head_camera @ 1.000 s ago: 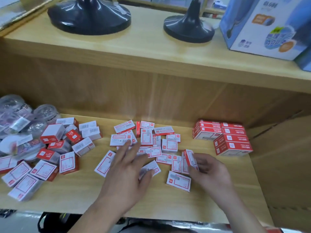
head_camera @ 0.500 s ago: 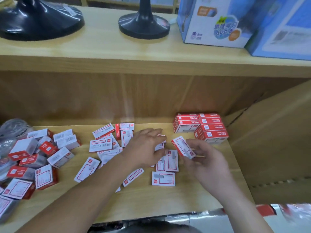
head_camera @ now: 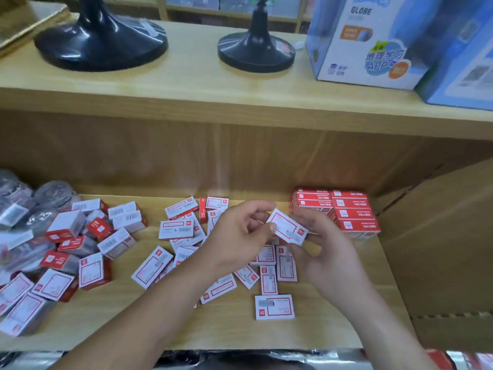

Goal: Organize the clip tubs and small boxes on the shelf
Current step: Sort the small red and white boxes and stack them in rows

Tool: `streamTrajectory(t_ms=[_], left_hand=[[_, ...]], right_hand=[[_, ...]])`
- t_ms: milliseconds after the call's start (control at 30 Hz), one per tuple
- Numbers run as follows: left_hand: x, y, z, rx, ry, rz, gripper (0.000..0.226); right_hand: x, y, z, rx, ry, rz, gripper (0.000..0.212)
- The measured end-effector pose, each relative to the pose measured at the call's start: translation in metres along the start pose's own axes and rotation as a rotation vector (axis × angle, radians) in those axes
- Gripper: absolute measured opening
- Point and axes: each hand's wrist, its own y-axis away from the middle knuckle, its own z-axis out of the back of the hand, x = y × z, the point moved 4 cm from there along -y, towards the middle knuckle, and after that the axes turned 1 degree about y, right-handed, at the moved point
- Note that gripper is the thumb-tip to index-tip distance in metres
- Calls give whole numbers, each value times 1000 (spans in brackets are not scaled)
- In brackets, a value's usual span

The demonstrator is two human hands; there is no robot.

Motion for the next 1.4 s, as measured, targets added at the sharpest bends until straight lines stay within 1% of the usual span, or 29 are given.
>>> streamTrajectory(t_ms=[100,167,267,333,400,467,567,633,667,767,867,967,1033,1167,1233,1300,1333,1367,1400], left_hand=[[-8,1,11,-84,67,-12,32],[-11,3,16,-85,75,-26,32],[-14,9,19,-46,52,-83,34],[-12,11,21,-25,-64,-122,29],[-9,7,25,-31,-299,-179,19],[-7,-2,29,-55,-508,-234,13],[0,-23,32,-124,-641,-226,14],[7,-41,27,-146,-684,-201,13],[12,-50,22,-142,-697,-182,11],[25,-71,4,-136,-730,-161,10],[33,-80,-3,-182,-815,-161,8],[33,-83,-3,-244,-972,-142,22],[31,-84,-4,-265,-1029,-134,30],[32,-87,-4,-256,-1055,-115,32],[28,-87,-4,-249,-1069,-105,30],[26,-85,0,-193,-1034,-104,25],[27,-82,3,-125,-1013,-107,21],[28,-76,7,-38,-994,-114,17],[30,-69,11,56,-983,-120,15]], right_hand=[[5,-3,-6,35,-39,-5,57],[3,-8,-7,44,-46,-72,46],[2,-17,-4,79,-59,-150,20],[5,-21,-3,106,9,-127,15],[7,-27,-3,120,148,-95,13],[7,-34,0,71,216,-82,13],[-3,-37,6,-34,189,-128,13],[-13,-32,6,-58,104,-170,7],[-20,-27,4,-61,65,-187,7],[-42,-11,-1,-43,-16,-237,18],[-62,0,0,-53,-47,-286,18],[-80,6,0,-43,-27,-314,17],[-85,8,-2,-32,3,-301,17],[-81,6,-9,10,121,-227,15],[-78,5,-11,11,131,-221,11],[-79,5,-10,12,102,-257,11],[-81,7,-9,32,77,-282,15],[-82,8,-9,67,61,-300,24],[-82,10,-9,108,71,-305,37]])
